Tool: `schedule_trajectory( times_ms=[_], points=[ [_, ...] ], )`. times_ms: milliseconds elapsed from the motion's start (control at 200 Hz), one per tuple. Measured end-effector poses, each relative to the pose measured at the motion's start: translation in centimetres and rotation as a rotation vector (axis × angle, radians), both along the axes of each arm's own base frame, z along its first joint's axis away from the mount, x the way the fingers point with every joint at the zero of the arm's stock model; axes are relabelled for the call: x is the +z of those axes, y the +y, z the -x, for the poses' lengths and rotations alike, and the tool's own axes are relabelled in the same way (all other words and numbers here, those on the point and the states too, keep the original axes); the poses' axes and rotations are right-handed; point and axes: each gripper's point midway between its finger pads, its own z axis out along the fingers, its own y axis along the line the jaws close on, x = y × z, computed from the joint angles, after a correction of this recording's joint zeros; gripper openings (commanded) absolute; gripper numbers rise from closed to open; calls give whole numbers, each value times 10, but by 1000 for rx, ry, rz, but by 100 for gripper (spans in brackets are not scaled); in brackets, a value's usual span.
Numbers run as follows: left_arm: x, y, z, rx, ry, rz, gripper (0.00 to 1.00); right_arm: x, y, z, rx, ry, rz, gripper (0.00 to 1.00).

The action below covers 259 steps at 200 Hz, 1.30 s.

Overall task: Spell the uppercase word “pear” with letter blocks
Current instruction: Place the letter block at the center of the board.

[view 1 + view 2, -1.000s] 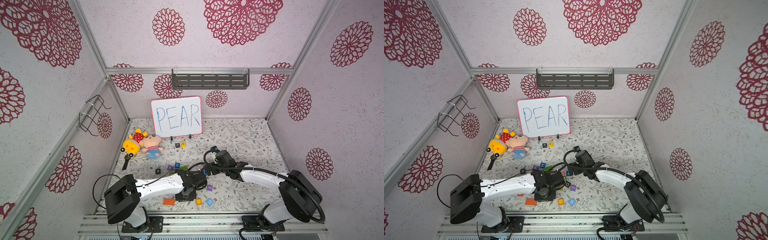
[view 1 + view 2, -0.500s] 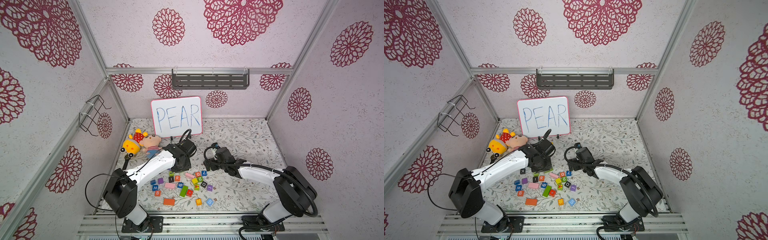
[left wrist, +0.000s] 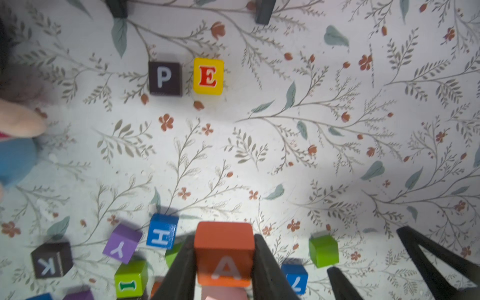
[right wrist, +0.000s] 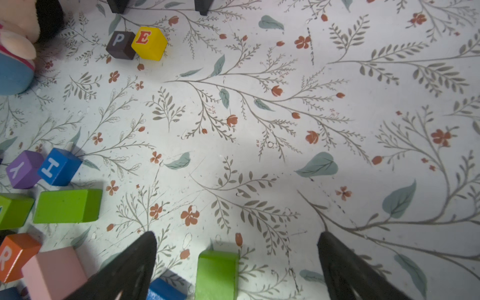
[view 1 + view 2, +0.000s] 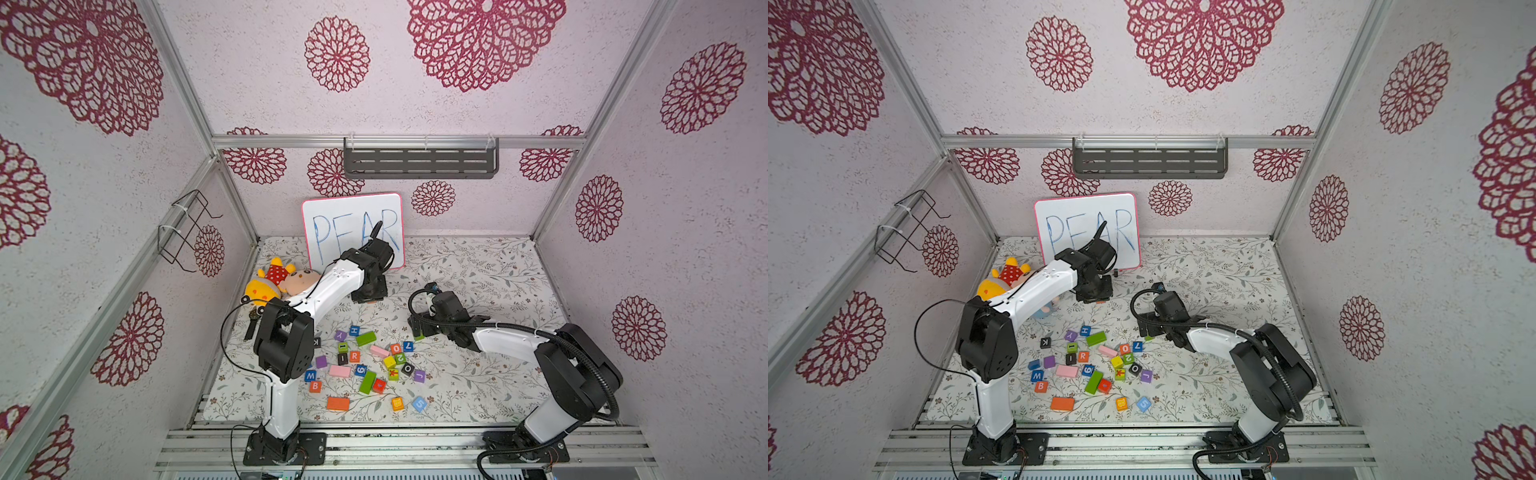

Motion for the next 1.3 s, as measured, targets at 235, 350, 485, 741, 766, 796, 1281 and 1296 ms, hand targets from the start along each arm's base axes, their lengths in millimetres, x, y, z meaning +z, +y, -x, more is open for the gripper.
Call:
schedule_trajectory(
  times_ms=[235,350,485,741,766,796,1281,1296],
  points=[
    [-18,-14,-36,-20,23,-2,5,3,7,-8,8,-17,-13,99],
    [-20,-16,-54,-17,14,3,3,3,8,-9,11,-22,-16,99],
    [-24,-18,-73,-17,3,5,2,-1,9,-9,11,-16,-13,99],
    [-50,-22,-92,-36,28,2,0,-7,6,-11,5,-7,-5,99],
    [-53,-22,-93,-37,33,1,0,-7,6,-11,5,-8,-6,99],
    [-56,-22,-93,-38,39,1,0,-7,6,-12,4,-9,-6,99],
    [-76,-26,-104,-53,45,6,0,-10,8,-13,10,-4,-17,99],
    [-76,-26,-104,-53,45,6,0,-10,8,-13,10,-4,-18,99]
  ],
)
